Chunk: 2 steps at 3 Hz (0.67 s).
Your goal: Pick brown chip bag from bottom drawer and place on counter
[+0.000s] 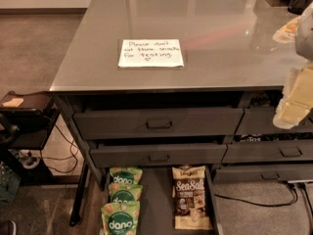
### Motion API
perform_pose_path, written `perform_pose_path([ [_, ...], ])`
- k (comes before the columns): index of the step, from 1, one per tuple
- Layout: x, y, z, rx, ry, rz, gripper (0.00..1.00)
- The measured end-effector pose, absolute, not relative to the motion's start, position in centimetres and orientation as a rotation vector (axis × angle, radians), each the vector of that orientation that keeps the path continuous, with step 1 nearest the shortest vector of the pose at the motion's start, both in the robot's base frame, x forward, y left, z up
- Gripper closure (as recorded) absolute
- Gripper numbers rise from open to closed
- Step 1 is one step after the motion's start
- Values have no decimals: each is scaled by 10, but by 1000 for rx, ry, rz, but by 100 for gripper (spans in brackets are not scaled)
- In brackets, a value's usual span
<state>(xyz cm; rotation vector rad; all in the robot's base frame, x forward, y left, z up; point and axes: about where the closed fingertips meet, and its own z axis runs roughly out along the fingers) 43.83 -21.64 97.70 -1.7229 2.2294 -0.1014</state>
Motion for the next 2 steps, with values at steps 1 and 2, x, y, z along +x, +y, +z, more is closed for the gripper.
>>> perform_pose_path([
  [1, 438, -216, 977, -1723, 2229, -101, 0],
  [2, 436, -210, 959, -1698, 2210, -54, 0],
])
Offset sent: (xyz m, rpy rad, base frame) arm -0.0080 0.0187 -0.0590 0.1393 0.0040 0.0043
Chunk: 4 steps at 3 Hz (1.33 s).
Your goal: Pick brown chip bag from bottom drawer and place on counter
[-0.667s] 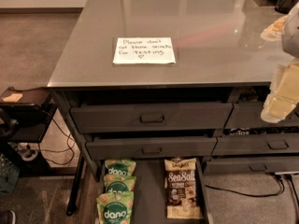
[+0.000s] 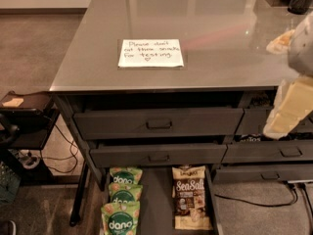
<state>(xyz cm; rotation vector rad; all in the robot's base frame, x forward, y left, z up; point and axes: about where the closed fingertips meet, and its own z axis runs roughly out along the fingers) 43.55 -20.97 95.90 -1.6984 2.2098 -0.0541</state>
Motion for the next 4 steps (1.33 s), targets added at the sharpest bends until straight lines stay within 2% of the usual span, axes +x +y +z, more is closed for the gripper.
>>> perform_pose_path([
  [2, 421, -162, 865, -1623, 2136, 94, 0],
  [4, 424, -97, 732, -1646, 2057, 233, 0],
])
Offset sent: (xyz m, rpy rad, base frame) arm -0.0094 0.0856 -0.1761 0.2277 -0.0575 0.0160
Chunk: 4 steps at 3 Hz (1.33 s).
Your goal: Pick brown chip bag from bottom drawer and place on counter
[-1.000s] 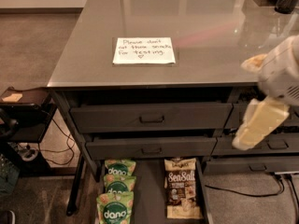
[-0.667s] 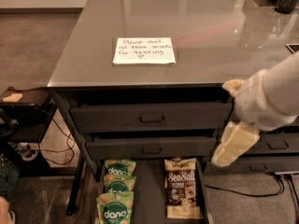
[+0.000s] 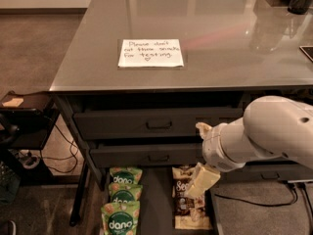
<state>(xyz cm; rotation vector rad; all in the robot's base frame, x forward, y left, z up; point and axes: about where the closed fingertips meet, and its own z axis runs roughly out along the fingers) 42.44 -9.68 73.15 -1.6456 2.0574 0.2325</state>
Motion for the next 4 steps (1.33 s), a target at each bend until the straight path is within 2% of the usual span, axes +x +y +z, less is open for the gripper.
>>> perform_pose_path([
  [2, 426, -101, 700, -1708, 2057, 160, 0],
  [3, 437, -111, 628, -1817, 2007, 87, 0],
  [4, 462, -122, 559, -1853, 1948, 103, 0],
])
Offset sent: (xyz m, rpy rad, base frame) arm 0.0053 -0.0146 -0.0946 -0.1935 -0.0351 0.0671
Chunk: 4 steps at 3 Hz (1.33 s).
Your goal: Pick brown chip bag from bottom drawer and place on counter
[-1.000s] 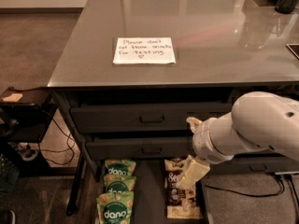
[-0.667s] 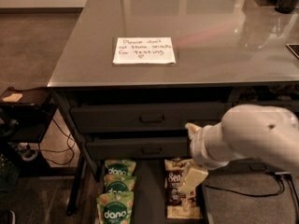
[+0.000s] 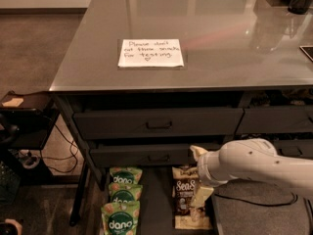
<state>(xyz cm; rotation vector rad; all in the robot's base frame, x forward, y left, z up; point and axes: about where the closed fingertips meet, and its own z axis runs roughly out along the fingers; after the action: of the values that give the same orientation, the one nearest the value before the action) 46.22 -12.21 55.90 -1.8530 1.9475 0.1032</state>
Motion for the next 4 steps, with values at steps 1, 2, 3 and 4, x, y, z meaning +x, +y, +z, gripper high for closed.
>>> perform_pose_path([
  [1, 480, -135, 497, -1858, 1938, 183, 0],
  [2, 477, -150, 434, -1814, 2015, 291, 0],
  [3, 471, -146, 419, -1811, 2027, 328, 0],
  [4, 470, -159, 393, -1836, 2011, 318, 0],
])
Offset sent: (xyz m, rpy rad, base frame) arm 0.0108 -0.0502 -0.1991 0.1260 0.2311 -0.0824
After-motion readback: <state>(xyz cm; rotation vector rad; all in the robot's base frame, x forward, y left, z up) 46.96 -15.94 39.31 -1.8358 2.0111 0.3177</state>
